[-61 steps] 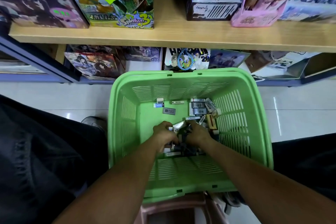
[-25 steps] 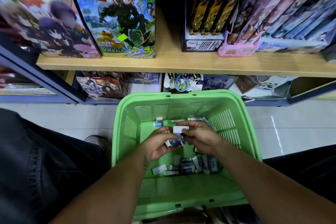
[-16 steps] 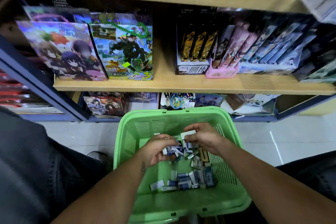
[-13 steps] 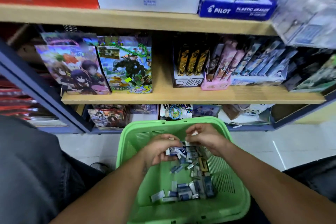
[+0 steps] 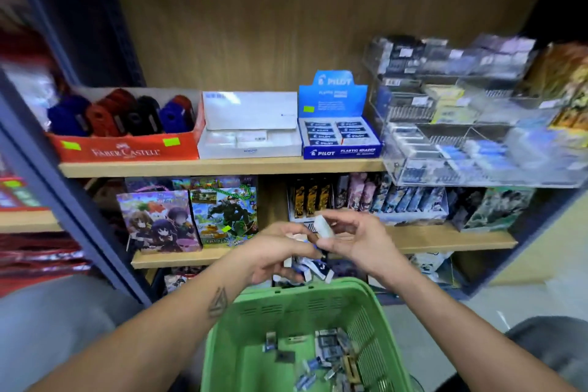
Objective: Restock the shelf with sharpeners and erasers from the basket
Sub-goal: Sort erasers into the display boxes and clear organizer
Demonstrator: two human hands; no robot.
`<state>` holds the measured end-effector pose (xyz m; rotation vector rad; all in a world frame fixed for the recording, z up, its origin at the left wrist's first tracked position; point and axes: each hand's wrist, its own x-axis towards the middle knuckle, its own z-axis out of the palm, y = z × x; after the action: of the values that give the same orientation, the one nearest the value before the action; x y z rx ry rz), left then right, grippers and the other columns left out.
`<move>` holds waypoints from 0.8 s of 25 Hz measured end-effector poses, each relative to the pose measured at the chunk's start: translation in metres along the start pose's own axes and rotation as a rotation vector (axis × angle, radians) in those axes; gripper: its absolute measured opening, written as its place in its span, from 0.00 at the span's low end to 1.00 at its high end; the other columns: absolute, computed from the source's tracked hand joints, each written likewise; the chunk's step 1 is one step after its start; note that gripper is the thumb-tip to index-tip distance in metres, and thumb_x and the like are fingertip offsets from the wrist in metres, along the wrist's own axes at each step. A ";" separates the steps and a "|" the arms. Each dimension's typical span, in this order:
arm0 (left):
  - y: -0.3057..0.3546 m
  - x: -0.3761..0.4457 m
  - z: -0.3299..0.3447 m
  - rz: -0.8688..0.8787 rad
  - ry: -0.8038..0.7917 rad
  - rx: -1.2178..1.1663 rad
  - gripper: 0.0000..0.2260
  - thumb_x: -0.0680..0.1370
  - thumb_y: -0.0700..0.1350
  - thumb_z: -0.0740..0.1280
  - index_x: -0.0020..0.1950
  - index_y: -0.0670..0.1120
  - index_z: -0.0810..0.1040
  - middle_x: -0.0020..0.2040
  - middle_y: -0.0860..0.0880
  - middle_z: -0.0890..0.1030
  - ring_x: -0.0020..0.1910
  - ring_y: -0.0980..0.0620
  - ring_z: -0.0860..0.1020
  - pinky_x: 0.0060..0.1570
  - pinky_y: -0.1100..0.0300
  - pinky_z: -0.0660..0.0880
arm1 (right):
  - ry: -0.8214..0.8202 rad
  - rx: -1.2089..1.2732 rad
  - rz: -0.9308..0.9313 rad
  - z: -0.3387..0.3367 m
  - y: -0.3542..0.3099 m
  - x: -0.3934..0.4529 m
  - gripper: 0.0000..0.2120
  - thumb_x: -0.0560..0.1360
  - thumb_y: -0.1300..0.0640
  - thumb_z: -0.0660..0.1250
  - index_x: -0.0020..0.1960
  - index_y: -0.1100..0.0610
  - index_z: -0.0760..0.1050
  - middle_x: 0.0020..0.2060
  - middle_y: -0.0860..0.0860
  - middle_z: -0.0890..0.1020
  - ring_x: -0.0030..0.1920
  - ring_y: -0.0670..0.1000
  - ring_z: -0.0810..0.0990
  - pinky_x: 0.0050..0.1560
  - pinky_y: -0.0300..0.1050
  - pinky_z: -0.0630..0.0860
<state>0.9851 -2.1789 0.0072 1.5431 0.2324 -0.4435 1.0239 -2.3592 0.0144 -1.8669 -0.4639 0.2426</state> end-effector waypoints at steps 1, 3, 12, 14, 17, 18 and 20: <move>0.018 -0.008 0.000 0.037 0.008 0.025 0.10 0.72 0.34 0.74 0.49 0.45 0.81 0.37 0.49 0.80 0.34 0.53 0.77 0.28 0.58 0.77 | 0.035 -0.084 -0.080 -0.006 -0.018 0.002 0.22 0.66 0.65 0.79 0.56 0.49 0.81 0.49 0.47 0.85 0.50 0.48 0.83 0.55 0.45 0.80; 0.054 -0.024 -0.001 0.108 0.022 0.067 0.11 0.71 0.34 0.75 0.51 0.44 0.81 0.38 0.48 0.80 0.31 0.53 0.77 0.28 0.59 0.77 | 0.093 -0.179 -0.162 -0.018 -0.051 0.006 0.20 0.66 0.62 0.80 0.53 0.48 0.80 0.45 0.46 0.85 0.47 0.46 0.83 0.52 0.48 0.81; 0.181 -0.061 -0.027 0.291 0.263 0.185 0.09 0.68 0.36 0.77 0.44 0.45 0.82 0.36 0.45 0.78 0.30 0.52 0.74 0.30 0.58 0.78 | 0.278 -0.463 -0.228 -0.057 -0.136 0.043 0.14 0.66 0.51 0.80 0.50 0.49 0.82 0.42 0.44 0.82 0.43 0.46 0.80 0.49 0.44 0.78; 0.197 -0.061 -0.047 0.311 0.365 0.161 0.08 0.68 0.36 0.77 0.41 0.46 0.82 0.34 0.46 0.76 0.30 0.52 0.74 0.31 0.57 0.78 | 0.335 -0.561 -0.208 -0.048 -0.145 0.058 0.13 0.66 0.45 0.79 0.44 0.49 0.79 0.37 0.42 0.81 0.40 0.46 0.79 0.44 0.45 0.77; 0.212 -0.059 -0.072 0.337 0.558 0.090 0.07 0.69 0.35 0.76 0.40 0.44 0.80 0.31 0.47 0.77 0.30 0.52 0.77 0.30 0.56 0.80 | 0.287 -0.700 -0.202 -0.025 -0.156 0.086 0.12 0.69 0.45 0.77 0.47 0.50 0.81 0.40 0.43 0.81 0.44 0.49 0.78 0.43 0.44 0.72; 0.215 -0.059 -0.078 0.345 0.606 0.080 0.07 0.70 0.35 0.75 0.41 0.44 0.80 0.32 0.46 0.78 0.30 0.51 0.78 0.29 0.55 0.80 | 0.246 -0.708 -0.210 -0.016 -0.158 0.096 0.11 0.70 0.47 0.76 0.49 0.51 0.82 0.43 0.46 0.83 0.47 0.51 0.79 0.45 0.44 0.74; 0.219 -0.057 -0.088 0.359 0.681 0.113 0.08 0.69 0.35 0.75 0.43 0.43 0.79 0.35 0.44 0.80 0.30 0.49 0.79 0.28 0.55 0.81 | 0.163 -0.765 -0.225 -0.001 -0.160 0.115 0.11 0.72 0.50 0.75 0.52 0.52 0.82 0.48 0.50 0.84 0.52 0.53 0.80 0.51 0.45 0.76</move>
<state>1.0365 -2.0907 0.2280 1.7628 0.4478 0.3713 1.0964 -2.2656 0.1719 -2.5201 -0.7117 -0.2818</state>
